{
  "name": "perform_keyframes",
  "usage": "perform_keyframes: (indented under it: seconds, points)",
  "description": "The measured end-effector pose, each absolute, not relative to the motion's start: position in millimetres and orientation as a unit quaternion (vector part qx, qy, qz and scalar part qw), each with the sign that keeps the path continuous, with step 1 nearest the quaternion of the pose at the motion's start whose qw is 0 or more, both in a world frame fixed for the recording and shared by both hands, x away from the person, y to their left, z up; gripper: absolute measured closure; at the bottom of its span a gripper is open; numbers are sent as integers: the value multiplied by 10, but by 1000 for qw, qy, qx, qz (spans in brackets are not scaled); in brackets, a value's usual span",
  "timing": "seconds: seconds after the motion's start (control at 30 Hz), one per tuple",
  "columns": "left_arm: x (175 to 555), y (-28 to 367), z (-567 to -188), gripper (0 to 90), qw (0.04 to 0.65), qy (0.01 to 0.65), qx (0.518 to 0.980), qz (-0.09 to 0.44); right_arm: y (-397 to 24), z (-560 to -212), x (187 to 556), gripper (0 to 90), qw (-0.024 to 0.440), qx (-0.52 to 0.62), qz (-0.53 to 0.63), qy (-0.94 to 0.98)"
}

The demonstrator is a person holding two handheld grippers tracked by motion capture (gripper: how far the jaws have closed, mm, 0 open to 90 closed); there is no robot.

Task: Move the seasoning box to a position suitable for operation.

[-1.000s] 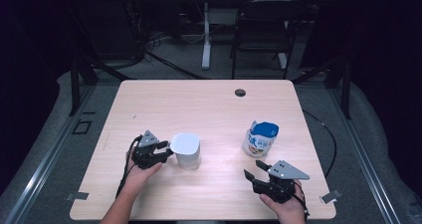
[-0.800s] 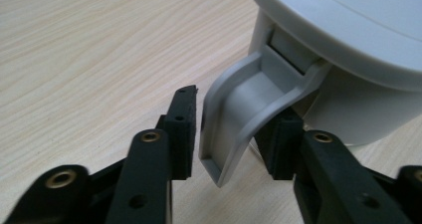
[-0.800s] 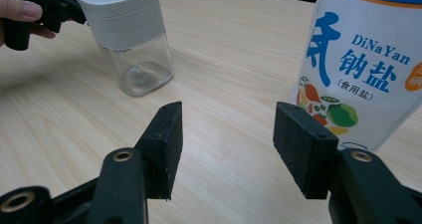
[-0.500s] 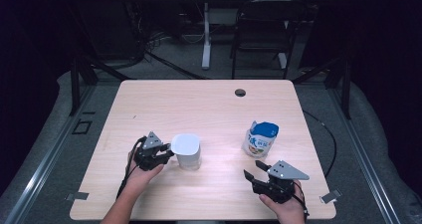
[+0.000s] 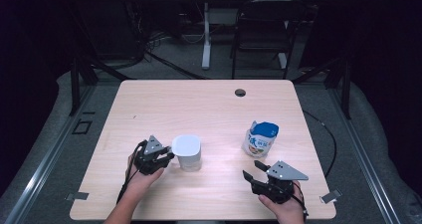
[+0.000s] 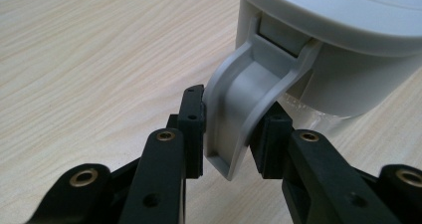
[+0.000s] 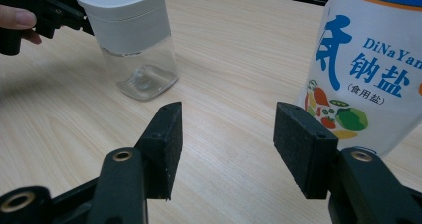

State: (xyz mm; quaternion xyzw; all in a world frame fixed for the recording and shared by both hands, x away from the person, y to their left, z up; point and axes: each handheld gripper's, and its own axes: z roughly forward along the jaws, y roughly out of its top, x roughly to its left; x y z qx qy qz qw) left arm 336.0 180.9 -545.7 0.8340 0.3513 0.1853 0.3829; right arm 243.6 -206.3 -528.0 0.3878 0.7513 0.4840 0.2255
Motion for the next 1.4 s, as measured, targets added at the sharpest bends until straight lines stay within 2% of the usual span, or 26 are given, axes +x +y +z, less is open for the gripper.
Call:
perform_keyframes:
  seconds: [1.4]
  points:
    - [2723,1647,-5431,712,376,361,834,181,-1968,-5318,2418,451,219,379,482,759]
